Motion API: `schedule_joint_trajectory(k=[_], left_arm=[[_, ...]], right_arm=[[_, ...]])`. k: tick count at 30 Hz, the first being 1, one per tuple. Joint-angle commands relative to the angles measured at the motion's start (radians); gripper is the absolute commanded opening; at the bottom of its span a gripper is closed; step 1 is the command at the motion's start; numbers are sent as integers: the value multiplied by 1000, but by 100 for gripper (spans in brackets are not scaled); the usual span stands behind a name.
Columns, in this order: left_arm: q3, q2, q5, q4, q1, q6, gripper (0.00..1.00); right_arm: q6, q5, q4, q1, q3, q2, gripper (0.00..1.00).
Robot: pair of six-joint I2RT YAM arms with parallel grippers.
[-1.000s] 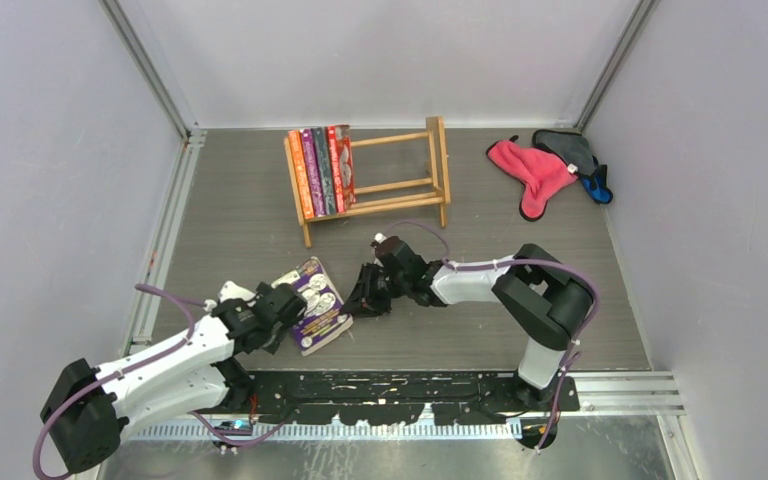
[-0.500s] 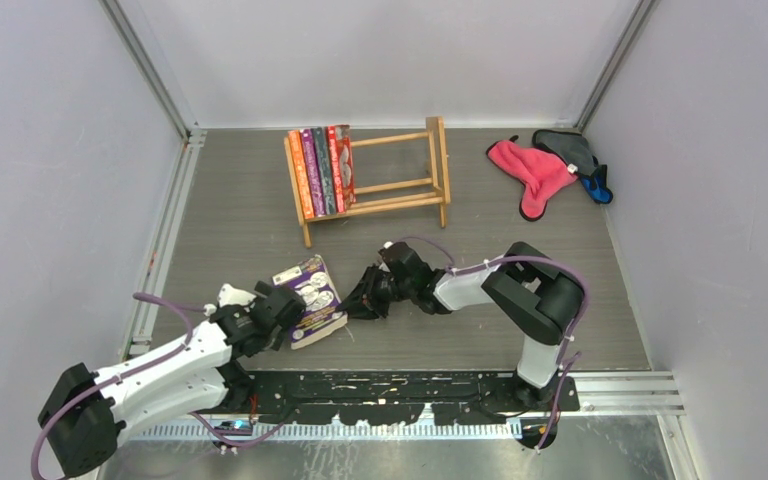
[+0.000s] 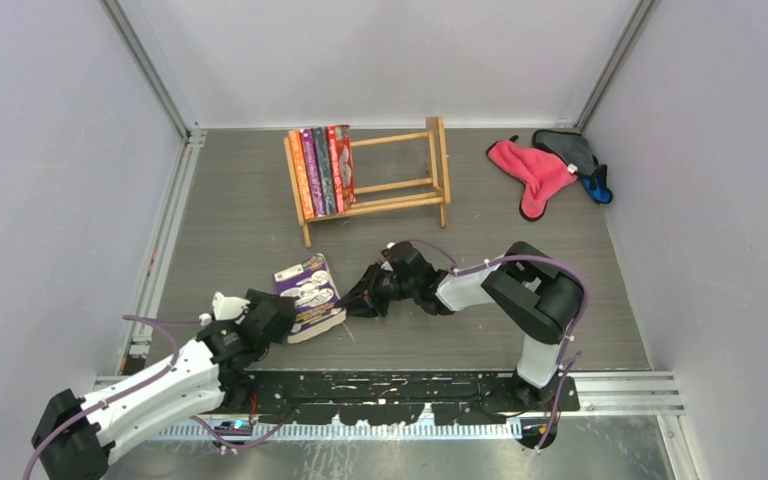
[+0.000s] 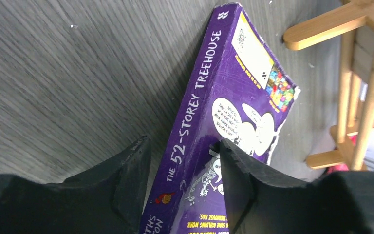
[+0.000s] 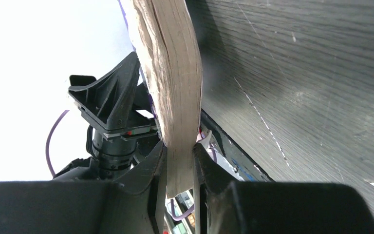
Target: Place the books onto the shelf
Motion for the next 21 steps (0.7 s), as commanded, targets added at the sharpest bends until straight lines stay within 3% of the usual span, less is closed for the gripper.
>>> schedule_joint_trajectory(k=[1, 10, 13, 18, 21], left_arm=[[-23, -47, -47, 59, -5, 12, 47], [-23, -90, -36, 61, -4, 63, 0], [-11, -103, -38, 31, -4, 73, 0], [40, -95, -52, -53, -4, 82, 0], [84, -63, -57, -84, -5, 109, 0]], right_arm=[[66, -56, 137, -7, -1, 4, 1], [62, -58, 150, -7, 16, 25, 1], [-14, -42, 49, -8, 34, -3, 7], [-200, 24, -234, -9, 80, -87, 42], [-353, 98, -444, -9, 129, -157, 50]])
